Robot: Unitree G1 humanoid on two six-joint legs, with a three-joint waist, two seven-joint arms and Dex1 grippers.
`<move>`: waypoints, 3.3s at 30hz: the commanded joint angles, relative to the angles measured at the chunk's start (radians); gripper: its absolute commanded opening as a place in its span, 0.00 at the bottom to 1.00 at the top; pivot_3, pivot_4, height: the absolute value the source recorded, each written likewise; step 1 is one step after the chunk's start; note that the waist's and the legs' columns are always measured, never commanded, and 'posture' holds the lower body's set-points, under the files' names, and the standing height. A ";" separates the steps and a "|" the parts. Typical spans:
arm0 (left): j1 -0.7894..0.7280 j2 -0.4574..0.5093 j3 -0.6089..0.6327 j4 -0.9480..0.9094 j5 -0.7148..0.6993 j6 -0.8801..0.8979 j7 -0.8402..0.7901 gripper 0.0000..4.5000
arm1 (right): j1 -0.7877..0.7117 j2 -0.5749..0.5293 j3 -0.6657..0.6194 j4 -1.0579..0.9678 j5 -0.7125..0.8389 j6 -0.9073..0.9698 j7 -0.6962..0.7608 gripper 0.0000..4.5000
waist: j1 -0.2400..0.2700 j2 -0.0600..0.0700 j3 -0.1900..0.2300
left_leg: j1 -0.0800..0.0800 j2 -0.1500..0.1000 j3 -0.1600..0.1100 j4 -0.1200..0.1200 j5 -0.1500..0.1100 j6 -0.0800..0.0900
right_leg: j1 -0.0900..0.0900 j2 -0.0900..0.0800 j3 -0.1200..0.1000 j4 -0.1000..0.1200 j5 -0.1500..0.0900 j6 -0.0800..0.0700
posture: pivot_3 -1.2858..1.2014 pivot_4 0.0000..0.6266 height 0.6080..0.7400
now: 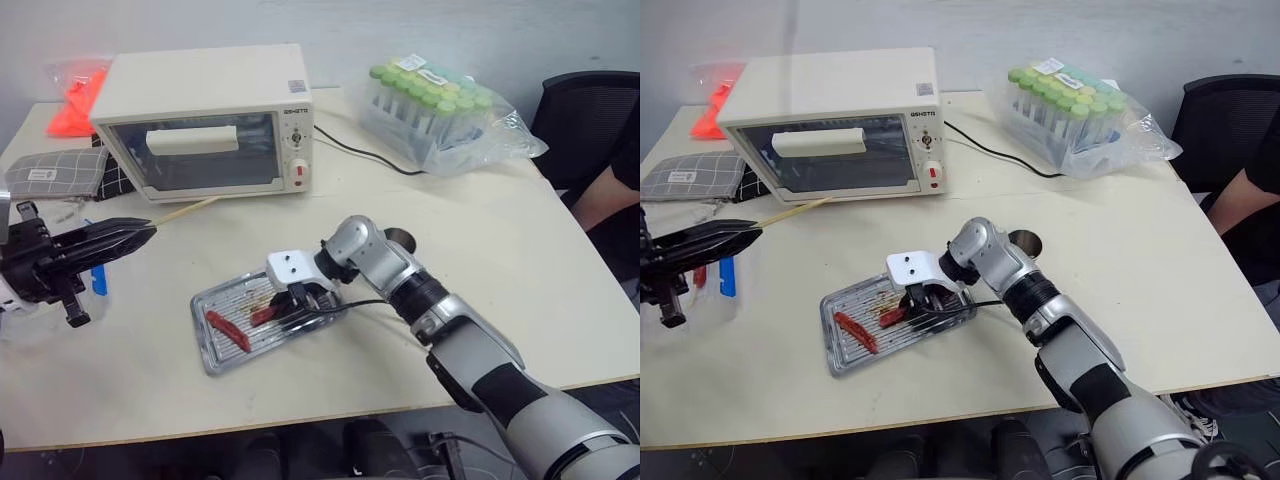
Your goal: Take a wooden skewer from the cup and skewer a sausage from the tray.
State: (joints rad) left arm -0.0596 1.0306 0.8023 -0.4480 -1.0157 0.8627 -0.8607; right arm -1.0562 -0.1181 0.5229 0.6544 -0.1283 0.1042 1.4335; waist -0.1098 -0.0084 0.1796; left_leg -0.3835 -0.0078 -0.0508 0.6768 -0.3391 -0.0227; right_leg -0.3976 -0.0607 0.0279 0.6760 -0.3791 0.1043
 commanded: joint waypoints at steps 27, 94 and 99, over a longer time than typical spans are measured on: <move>-0.323 0.042 -0.447 0.102 0.065 -0.110 -0.224 0.00 | -0.191 -0.669 -0.134 -0.782 0.485 0.836 0.104 0.07 | 0.030 0.000 0.000 | -0.007 -0.002 0.002 0.000 -0.001 0.001 | -0.013 -0.001 0.005 0.003 0.000 -0.001 | 0.52 0.24 1.00; -0.494 -0.048 -0.601 0.185 0.179 -0.141 -0.310 0.00 | -0.172 -0.621 -0.128 -0.539 0.466 0.633 0.054 0.07 | 0.029 0.000 0.000 | -0.008 -0.004 0.002 0.005 -0.001 0.002 | -0.014 -0.001 0.005 0.006 0.000 0.000 | 0.52 0.24 1.00; -0.510 -0.053 -0.605 0.191 0.187 -0.143 -0.314 0.00 | -0.170 -0.622 -0.134 -0.472 0.438 0.570 0.096 0.07 | 0.029 0.000 0.000 | -0.008 -0.004 0.002 0.006 -0.001 0.002 | -0.014 -0.001 0.005 0.006 0.000 0.000 | 0.52 0.24 1.00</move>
State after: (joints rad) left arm -0.5544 0.9734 0.1839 -0.2584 -0.8312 0.7373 -1.1656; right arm -1.2245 -0.7325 0.4102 0.1721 0.3244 0.7122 1.5016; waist -0.0812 -0.0082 0.1799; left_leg -0.3917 -0.0119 -0.0490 0.6829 -0.3401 -0.0209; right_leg -0.4115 -0.0618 0.0326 0.6822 -0.3790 0.1038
